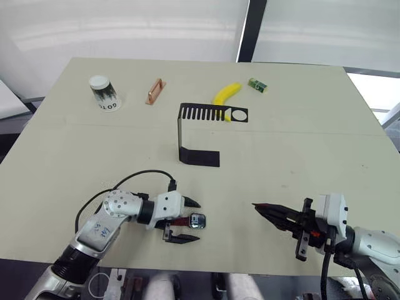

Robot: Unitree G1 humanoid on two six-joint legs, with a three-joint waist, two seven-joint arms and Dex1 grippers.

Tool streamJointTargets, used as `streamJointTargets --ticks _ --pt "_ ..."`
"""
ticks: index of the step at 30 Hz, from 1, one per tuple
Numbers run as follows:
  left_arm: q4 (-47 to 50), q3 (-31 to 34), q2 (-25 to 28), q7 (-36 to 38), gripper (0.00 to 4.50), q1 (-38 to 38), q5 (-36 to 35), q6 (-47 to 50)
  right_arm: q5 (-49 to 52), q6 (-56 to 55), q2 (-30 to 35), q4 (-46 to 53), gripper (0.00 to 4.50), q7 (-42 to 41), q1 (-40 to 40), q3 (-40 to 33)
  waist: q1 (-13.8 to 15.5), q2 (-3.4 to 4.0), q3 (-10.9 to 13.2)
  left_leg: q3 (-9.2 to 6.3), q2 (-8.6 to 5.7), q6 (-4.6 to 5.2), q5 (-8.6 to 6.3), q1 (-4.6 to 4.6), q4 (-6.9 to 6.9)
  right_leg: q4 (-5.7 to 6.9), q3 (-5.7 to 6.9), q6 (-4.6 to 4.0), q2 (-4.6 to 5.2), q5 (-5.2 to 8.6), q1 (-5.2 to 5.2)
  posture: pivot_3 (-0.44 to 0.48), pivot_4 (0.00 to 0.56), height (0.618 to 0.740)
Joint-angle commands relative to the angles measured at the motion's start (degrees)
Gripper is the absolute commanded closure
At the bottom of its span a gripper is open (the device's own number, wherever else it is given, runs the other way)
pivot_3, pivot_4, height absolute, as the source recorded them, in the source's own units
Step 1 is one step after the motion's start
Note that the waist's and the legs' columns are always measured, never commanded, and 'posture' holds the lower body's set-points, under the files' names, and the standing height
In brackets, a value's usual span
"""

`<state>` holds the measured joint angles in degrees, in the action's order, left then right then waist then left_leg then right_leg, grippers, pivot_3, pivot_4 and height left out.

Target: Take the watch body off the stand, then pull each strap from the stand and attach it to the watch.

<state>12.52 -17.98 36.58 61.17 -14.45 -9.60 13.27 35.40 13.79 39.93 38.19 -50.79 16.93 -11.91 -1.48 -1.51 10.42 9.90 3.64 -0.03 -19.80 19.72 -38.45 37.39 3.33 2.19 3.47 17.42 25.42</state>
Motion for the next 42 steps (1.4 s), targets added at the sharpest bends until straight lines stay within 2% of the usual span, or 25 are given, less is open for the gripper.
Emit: streamJointTargets --ticks 1,22,25,27,28,29,30,40,42 --pt "1.2 -0.2 -0.9 -1.3 0.04 0.2 0.6 0.5 0.7 -0.3 -0.4 2.4 4.50 0.5 0.3 -0.4 0.0 0.00 0.0 0.00 0.00 0.00 0.00 0.00 -0.01 0.00 0.00 0.00 0.00 0.00 0.00 0.000 0.150 0.729" --pt "-3.8 -1.0 -0.7 -1.4 0.04 1.2 3.1 -3.4 0.5 -0.4 -0.5 2.2 4.50 0.9 0.2 -0.4 -0.1 -0.01 0.0 0.00 0.03 0.02 -0.02 -0.18 -0.15 0.08 -0.01 -0.01 -0.01 0.00 -0.18 0.000 0.150 0.729" --pt "-4.4 -1.2 -0.6 -1.7 0.76 1.6 3.6 -3.9 0.6 -0.4 -0.6 2.2 4.50 1.1 0.2 -0.5 -0.1 -0.01 0.0 0.00 0.03 0.02 -0.02 -0.33 -0.10 0.06 -0.01 -0.01 -0.01 0.01 -0.32 0.000 0.150 0.729" --pt "-4.6 -1.2 -0.4 -1.8 1.70 1.9 3.8 -4.1 0.6 -0.4 -0.6 2.2 4.50 1.1 0.2 -0.6 0.0 -0.01 0.0 0.00 0.03 0.02 -0.02 -0.50 -0.06 0.02 -0.01 -0.01 -0.01 0.01 -0.50 0.000 0.150 0.729" --pt "-4.7 -1.3 -0.4 -1.8 2.00 2.1 3.9 -4.3 0.7 -0.4 -0.7 2.2 4.50 1.1 0.2 -0.6 -0.1 -0.01 0.0 -0.01 0.04 0.02 -0.03 -0.57 -0.04 0.00 -0.01 -0.01 -0.01 0.01 -0.60 0.000 0.150 0.729" --pt "-5.0 -1.3 -0.3 -2.0 2.67 2.3 4.1 -4.5 0.7 -0.5 -0.7 2.3 4.50 1.0 0.3 -0.7 -0.1 -0.02 0.0 -0.02 0.04 0.03 -0.03 -0.63 -0.01 -0.04 -0.01 -0.01 -0.01 0.01 -0.68 0.000 0.150 0.729" --pt "-5.2 -1.4 -0.3 -2.1 2.88 2.5 4.3 -4.6 0.7 -0.5 -0.7 2.3 4.50 1.0 0.3 -0.8 -0.1 -0.02 0.0 -0.03 0.04 0.03 -0.03 -0.66 0.02 -0.07 0.00 -0.02 -0.01 0.01 -0.73 0.000 0.150 0.729" --pt "-6.5 0.1 -1.2 -3.1 2.88 2.9 2.5 -4.3 0.8 -0.9 -1.1 2.6 4.50 0.8 1.1 -0.8 0.0 -0.05 -0.2 -0.03 0.03 0.03 -0.03 -0.82 0.16 -0.14 -0.01 -0.02 0.00 0.01 -0.87 0.000 0.150 0.729" --pt "-3.5 2.8 -2.6 -1.2 2.88 1.6 -5.1 1.1 -1.2 -2.1 -0.7 3.1 4.50 0.8 1.0 -0.8 0.0 -0.05 -0.2 -0.03 0.03 0.03 -0.03 -0.80 0.16 -0.17 0.00 -0.02 0.00 0.01 -0.87 0.000 0.150 0.729"
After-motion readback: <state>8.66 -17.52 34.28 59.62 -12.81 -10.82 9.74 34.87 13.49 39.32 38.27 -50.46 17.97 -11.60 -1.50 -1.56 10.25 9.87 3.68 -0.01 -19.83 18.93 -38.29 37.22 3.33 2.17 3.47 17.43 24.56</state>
